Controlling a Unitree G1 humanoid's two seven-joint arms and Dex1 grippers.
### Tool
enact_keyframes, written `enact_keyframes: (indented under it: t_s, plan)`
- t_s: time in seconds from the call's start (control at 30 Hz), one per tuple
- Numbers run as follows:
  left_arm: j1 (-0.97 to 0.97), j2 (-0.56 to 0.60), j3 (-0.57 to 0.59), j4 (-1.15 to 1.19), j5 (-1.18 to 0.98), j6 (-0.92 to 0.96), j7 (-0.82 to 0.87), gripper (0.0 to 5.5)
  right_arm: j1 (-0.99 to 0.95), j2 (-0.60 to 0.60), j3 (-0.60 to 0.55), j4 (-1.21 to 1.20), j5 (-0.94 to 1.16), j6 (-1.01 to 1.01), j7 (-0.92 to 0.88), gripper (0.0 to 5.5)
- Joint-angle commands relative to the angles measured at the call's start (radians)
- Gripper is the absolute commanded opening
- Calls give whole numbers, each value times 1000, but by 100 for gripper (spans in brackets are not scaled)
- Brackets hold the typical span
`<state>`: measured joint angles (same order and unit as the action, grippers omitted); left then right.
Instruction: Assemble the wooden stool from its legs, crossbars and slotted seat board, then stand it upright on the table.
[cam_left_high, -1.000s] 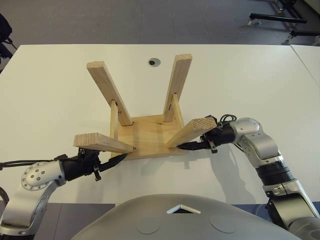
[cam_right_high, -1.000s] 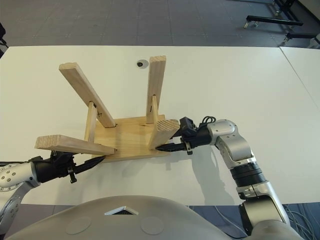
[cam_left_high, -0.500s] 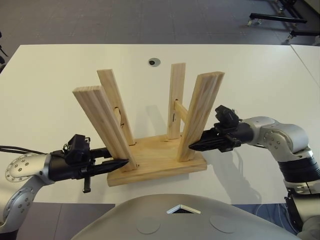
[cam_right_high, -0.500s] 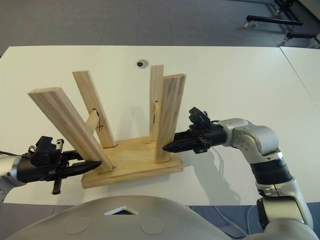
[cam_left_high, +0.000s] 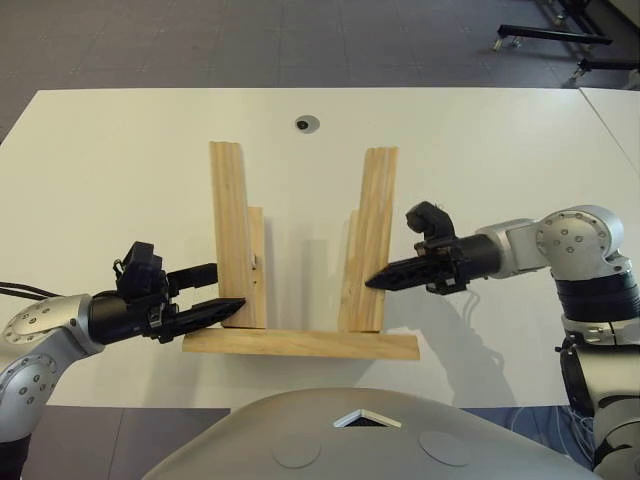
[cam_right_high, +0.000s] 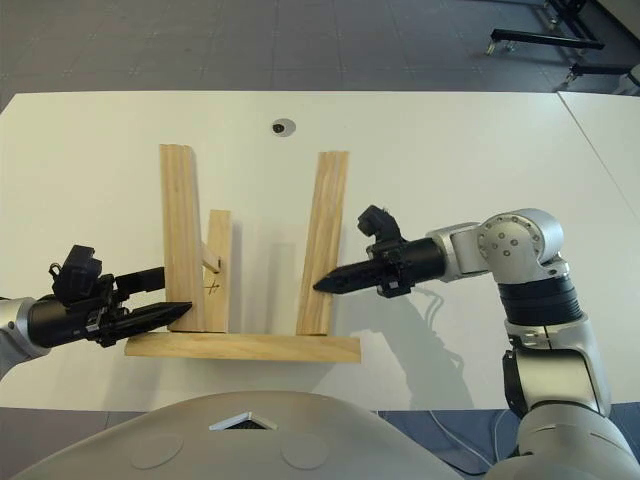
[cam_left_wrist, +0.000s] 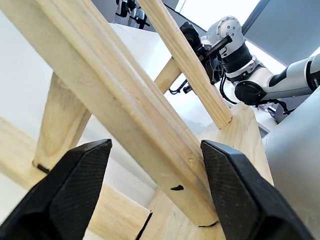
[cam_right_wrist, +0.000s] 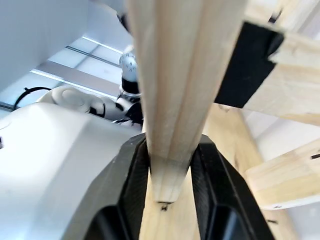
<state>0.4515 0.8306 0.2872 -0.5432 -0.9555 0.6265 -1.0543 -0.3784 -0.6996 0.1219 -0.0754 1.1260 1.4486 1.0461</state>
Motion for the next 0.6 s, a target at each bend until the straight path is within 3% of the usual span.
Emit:
enact_keyframes:
  t_s: [0.03,0.2,0.3,0.4,0.5,0.57,0.6]
  plan:
    - [47,6,-4,2,69,-31,-25,395,-45,-6,35,132,-150,-153,34,204]
    - [35,40,80,60,119,-97,-79,496,-59,-65,62,274,-234,-283,258,326]
    - [20,45,171,106,121,-117,-95,538,-84,-80,40,403,-277,-339,346,329]
    - [15,29,251,141,121,-134,-93,538,-117,-59,16,540,-349,-485,423,329]
    - [27,28,352,189,143,-158,-91,538,-114,-25,-2,643,-510,-909,471,329]
    - [152,72,330,234,374,-279,-95,538,-130,-28,38,665,-649,-1248,529,329]
    - [242,126,271,277,555,-371,-80,538,-125,-36,52,656,-660,-1318,554,329]
